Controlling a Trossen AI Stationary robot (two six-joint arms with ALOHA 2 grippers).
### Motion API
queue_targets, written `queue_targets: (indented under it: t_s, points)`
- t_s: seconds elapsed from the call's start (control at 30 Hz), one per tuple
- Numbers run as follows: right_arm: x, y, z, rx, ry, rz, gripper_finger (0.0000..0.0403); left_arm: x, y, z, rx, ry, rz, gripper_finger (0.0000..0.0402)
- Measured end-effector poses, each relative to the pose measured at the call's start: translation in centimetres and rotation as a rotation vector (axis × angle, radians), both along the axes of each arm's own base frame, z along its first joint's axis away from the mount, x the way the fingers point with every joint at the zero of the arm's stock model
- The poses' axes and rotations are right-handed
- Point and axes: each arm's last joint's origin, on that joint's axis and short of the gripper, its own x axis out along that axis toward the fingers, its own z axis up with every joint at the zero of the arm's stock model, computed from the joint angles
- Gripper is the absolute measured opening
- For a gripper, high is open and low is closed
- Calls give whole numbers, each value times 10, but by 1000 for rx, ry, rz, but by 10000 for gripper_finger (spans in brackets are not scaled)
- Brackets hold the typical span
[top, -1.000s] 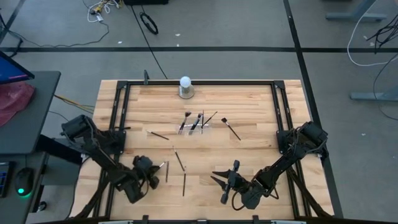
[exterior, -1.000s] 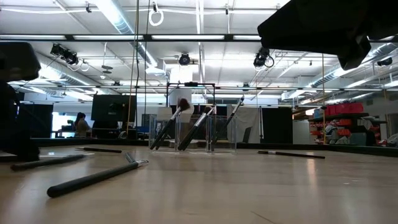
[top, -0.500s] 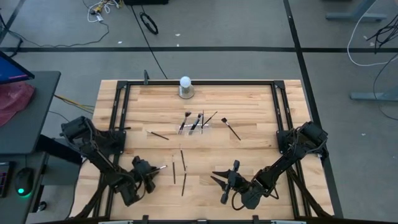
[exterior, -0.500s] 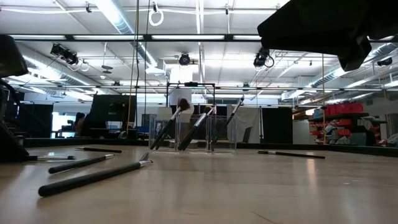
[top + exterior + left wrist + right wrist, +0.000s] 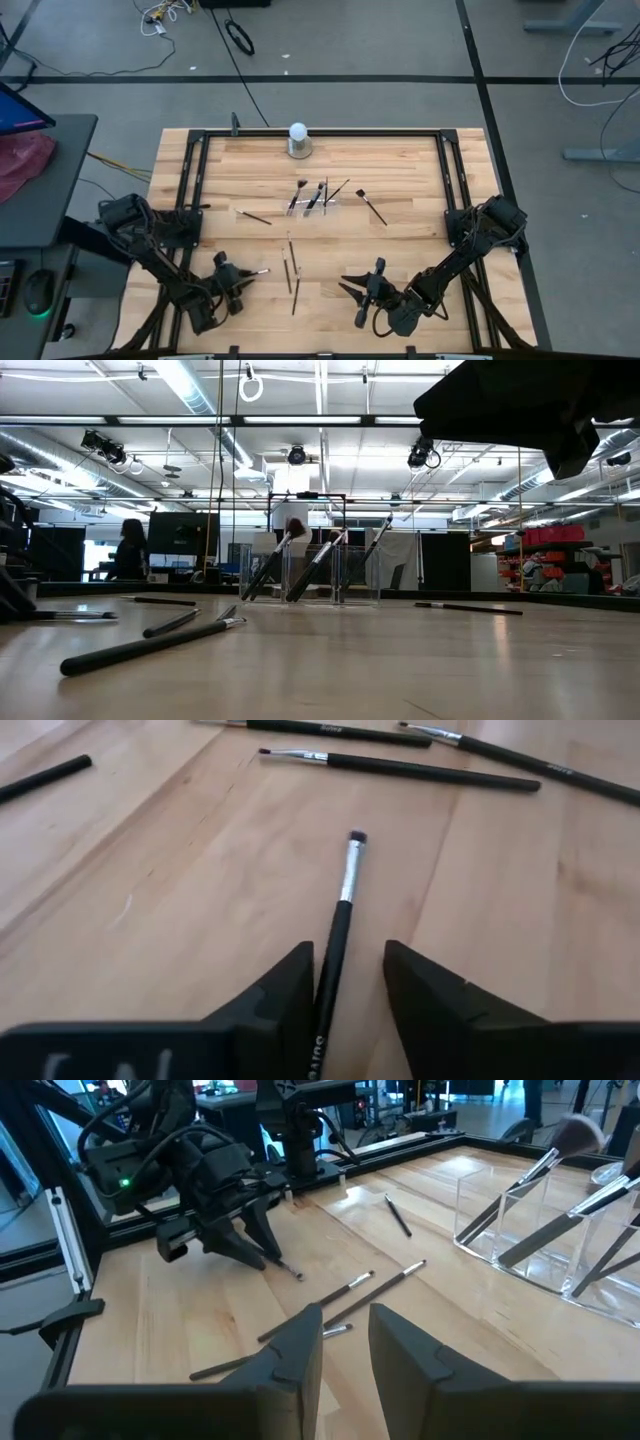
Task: Put items in baskets/containers
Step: Put the eyeshadow brush into the transparent organizer
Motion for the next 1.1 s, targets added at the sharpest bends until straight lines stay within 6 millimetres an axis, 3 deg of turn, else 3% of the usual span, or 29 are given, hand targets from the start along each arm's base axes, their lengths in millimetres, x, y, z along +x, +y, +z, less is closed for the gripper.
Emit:
queue_targets:
  t_s: [0.33, 0.7, 0.93, 1.1]
  points:
    - [0, 1, 0, 7, 13, 34, 86, -5, 5, -5, -8, -36, -12, 15]
    - [7, 0, 2, 99, 17, 149, 86, 0, -2, 8, -91, -101, 21, 14]
    - [30, -21, 4, 190, 32, 246, 86, 12, 0, 20, -77, -270, 70, 14]
    - [48, -36, -10, 199, 17, 251, 90, 26, -10, 30, -58, -419, 58, 14]
